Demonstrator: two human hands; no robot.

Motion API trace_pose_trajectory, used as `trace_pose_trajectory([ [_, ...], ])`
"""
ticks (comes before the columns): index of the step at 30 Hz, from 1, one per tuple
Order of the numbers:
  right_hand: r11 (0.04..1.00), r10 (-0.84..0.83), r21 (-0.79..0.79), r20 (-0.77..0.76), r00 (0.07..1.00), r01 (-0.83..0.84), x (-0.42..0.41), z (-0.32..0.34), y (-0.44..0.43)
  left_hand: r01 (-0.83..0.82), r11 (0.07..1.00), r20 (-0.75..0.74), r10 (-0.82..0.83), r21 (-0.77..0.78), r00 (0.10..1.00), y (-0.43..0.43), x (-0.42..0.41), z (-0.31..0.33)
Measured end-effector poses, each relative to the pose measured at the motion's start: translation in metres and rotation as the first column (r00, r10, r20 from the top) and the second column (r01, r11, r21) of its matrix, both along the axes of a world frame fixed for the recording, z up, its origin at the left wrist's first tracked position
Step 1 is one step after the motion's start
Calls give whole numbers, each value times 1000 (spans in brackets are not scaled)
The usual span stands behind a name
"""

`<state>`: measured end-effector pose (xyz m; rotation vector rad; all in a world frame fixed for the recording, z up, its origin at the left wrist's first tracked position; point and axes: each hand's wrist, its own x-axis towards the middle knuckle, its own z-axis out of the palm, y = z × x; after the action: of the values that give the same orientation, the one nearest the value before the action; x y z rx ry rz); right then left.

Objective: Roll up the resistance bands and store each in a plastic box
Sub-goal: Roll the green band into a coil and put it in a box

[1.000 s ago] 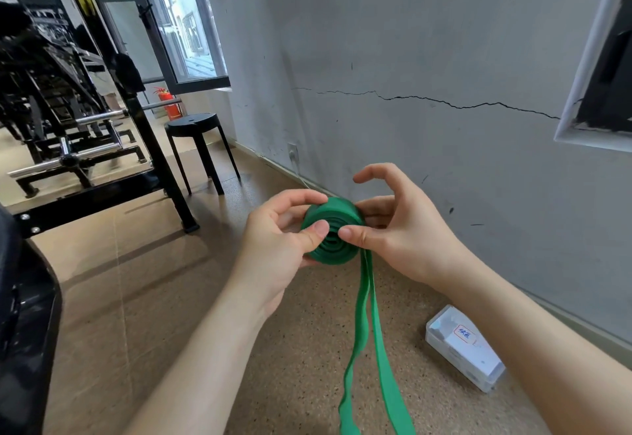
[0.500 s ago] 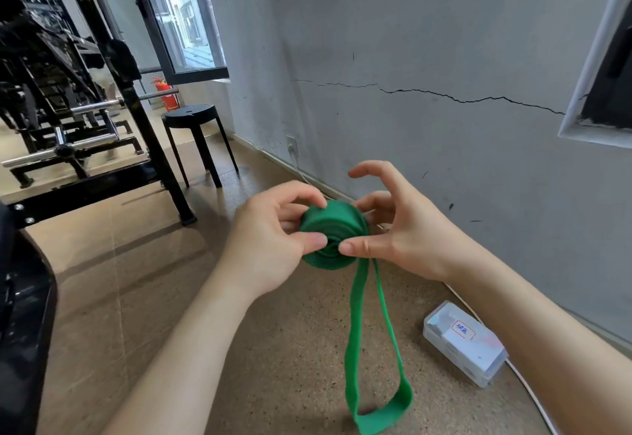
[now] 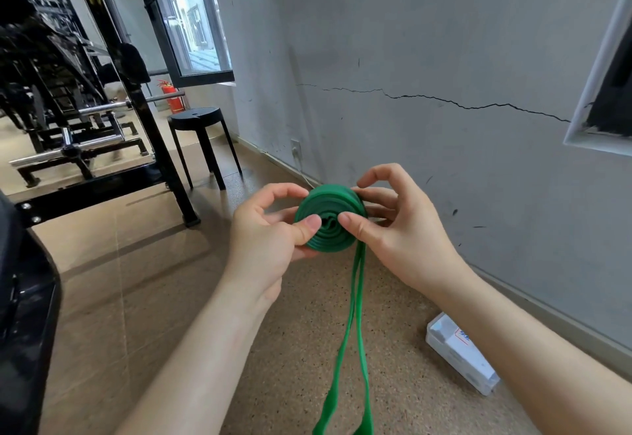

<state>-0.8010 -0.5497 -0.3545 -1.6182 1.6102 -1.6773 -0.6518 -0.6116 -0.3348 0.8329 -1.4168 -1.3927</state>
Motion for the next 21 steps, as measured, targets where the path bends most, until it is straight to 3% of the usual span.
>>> trace_pose_trajectory([
  [4, 999, -21, 35, 3, 1000, 21, 0, 5, 3, 72, 996, -24, -70, 54, 997, -2, 2, -2],
  [6, 996, -16, 84, -87, 996, 24, -4, 10, 7, 112, 990, 186, -95, -84, 978, -7, 7, -7],
  [8, 987, 0, 154, -243, 970, 39, -7, 13, 10, 176, 932, 474, -5, -317, 880, -9, 11, -5],
  [11, 977, 67, 213, -422, 904, 27, -7, 15, 11, 247, 891, 542, -2, -381, 840, -5, 12, -1],
  [13, 974, 105, 228, -454, 885, 1, -5, 15, 10, 272, 880, 582, 6, -389, 813, -2, 10, 2],
  [16, 962, 146, 266, -282, 948, -69, -8, 12, 8, 244, 898, 564, 5, -365, 826, -4, 7, -1],
  [21, 963, 143, 228, 12, 990, -142, -18, 10, 8, 154, 956, 371, -53, -250, 927, -5, 9, -1],
])
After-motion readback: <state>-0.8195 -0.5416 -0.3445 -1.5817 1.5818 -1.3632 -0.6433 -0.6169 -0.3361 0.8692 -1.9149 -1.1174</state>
